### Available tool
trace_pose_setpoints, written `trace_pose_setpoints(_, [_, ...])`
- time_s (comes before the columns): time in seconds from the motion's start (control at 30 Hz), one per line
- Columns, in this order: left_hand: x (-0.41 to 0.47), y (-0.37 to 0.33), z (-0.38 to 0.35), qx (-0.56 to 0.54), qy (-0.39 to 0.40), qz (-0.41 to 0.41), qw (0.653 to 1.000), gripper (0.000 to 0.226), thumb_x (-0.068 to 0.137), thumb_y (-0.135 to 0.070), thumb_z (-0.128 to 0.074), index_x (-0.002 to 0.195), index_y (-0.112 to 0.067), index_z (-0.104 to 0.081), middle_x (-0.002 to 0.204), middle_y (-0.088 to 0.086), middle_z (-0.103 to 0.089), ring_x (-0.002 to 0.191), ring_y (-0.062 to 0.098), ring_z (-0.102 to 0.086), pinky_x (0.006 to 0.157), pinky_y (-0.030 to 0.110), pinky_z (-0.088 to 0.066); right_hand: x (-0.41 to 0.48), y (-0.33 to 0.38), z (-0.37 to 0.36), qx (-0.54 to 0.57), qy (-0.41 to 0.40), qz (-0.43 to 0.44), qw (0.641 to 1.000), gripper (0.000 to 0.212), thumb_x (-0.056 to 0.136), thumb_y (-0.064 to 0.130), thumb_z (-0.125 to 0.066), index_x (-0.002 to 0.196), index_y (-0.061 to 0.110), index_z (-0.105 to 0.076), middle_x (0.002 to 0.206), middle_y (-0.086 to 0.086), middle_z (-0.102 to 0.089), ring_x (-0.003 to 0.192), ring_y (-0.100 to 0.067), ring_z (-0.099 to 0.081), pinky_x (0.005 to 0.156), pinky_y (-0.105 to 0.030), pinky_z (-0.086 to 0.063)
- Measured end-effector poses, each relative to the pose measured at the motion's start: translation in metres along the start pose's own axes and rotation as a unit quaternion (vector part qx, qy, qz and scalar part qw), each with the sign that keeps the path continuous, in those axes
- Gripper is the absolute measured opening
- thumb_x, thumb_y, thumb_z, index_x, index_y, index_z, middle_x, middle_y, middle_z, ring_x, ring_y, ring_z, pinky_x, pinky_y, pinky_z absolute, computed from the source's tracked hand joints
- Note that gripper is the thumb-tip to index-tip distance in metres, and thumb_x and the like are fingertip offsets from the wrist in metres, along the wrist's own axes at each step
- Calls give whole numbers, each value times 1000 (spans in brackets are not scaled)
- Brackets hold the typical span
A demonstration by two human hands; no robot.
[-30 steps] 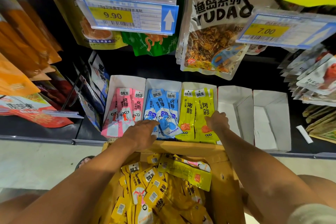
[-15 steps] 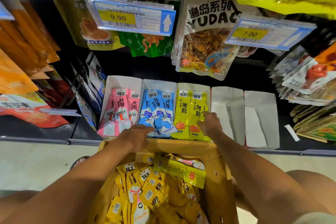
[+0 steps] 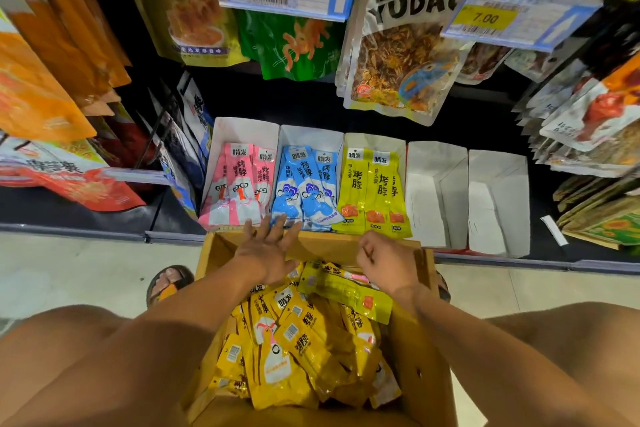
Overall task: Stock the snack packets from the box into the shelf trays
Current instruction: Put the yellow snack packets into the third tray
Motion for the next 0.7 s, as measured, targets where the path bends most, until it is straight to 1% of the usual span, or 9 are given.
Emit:
trace_pose_setpoints(0.07, [3, 0, -2, 4, -2, 0, 1000, 82, 101, -70, -22, 151, -38, 35, 162, 3, 35, 150, 34, 30, 121, 62, 15, -10, -8, -29, -48, 65, -13, 997, 17, 93, 46, -44, 96, 33, -56, 73, 10, -65, 70, -12, -65, 64, -33, -56])
trace_pose_setpoints(0.13, [5, 1, -6, 9, -3, -1, 1000, 82, 101, -71, -19, 150, -38, 37, 161, 3, 37, 150, 33, 32, 121, 62, 16, -18, -23, -61, -80, 146, -43, 985, 18, 95, 42, -45, 98, 33, -60, 82, 9, -70, 82, -18, -70, 69, -32, -56])
trace_pose_setpoints(0.2, [8, 1, -9, 16, -4, 1, 1000, 83, 100, -72, -18, 149, -38, 39, 161, 3, 38, 149, 34, 32, 121, 63, 16, -26, -43, -94, -92, 233, -92, 964, 21, 95, 35, -50, 112, 34, -63, 106, 4, -71, 103, -22, -68, 82, -35, -55])
trace_pose_setpoints(0.27, [11, 3, -9, 21, -4, 6, 1000, 83, 100, -72, -18, 148, -38, 41, 160, 3, 40, 149, 33, 34, 121, 64, 15, -33, -62, -124, -94, 296, -130, 942, 43, 92, 26, -54, 135, 28, -52, 132, -3, -59, 125, -26, -55, 97, -39, -51])
trace_pose_setpoints(0.33, [14, 3, -8, 25, 7, 9, 1000, 85, 98, -74, -19, 146, -39, 42, 158, 2, 43, 147, 32, 37, 121, 64, 14, -33, -74, -140, -117, 304, -145, 934, 58, 89, 19, -55, 145, 20, -39, 145, -10, -45, 139, -29, -38, 107, -43, -45])
trace_pose_setpoints(0.4, [16, 3, -11, 30, 13, 12, 999, 88, 97, -77, -18, 145, -39, 44, 157, 2, 45, 146, 32, 38, 121, 64, 15, -32, -76, -151, -120, 316, -145, 930, 62, 88, 14, -55, 147, 17, -35, 150, -11, -39, 144, -31, -29, 111, -45, -40])
trace_pose_setpoints(0.5, [17, 1, -15, 39, -4, 9, 999, 90, 94, -80, -16, 143, -38, 46, 156, 4, 46, 146, 33, 39, 120, 65, 16, -29, -79, -168, -96, 328, -134, 930, 62, 90, 15, -56, 148, 18, -34, 151, -9, -38, 144, -30, -32, 111, -45, -40])
trace_pose_setpoints(0.6, [17, -1, -17, 28, -15, -3, 999, 90, 93, -81, -15, 143, -38, 47, 157, 5, 46, 145, 34, 40, 118, 66, 18, -21, -84, -184, -77, 321, -121, 936, 64, 88, 25, -59, 148, 21, -36, 148, -9, -46, 136, -30, -44, 105, -42, -46])
trace_pose_setpoints(0.7, [19, 0, -17, 21, -19, -4, 1000, 90, 93, -81, -15, 144, -37, 46, 157, 6, 45, 145, 34, 41, 117, 67, 18, -14, -83, -191, -114, 314, -111, 936, 64, 93, 32, -59, 149, 17, -33, 147, -12, -45, 136, -33, -43, 107, -42, -40])
Point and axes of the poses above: each hand's wrist, its own x-axis towards the middle knuckle, its own z-axis out of the back of the hand, y = z × x, the point moved 7 cm from there along x, towards the middle knuckle
